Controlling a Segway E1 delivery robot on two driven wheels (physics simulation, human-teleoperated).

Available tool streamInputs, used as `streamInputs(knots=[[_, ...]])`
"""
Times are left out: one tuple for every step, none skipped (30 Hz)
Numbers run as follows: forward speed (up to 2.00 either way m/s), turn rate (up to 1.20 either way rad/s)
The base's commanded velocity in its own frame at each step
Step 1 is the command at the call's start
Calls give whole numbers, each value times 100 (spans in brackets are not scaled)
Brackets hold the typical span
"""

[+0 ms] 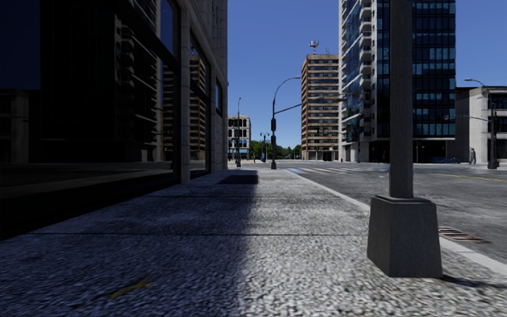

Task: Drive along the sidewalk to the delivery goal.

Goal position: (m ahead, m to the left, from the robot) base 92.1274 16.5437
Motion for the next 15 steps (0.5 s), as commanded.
streamInputs(knots=[[200, 0], [200, 0], [200, 0], [200, 0], [200, 0], [200, 0], [200, 0], [200, 0], [200, 0], [200, 0], [200, 0], [200, 0], [200, 0], [200, 0], [200, 0]])
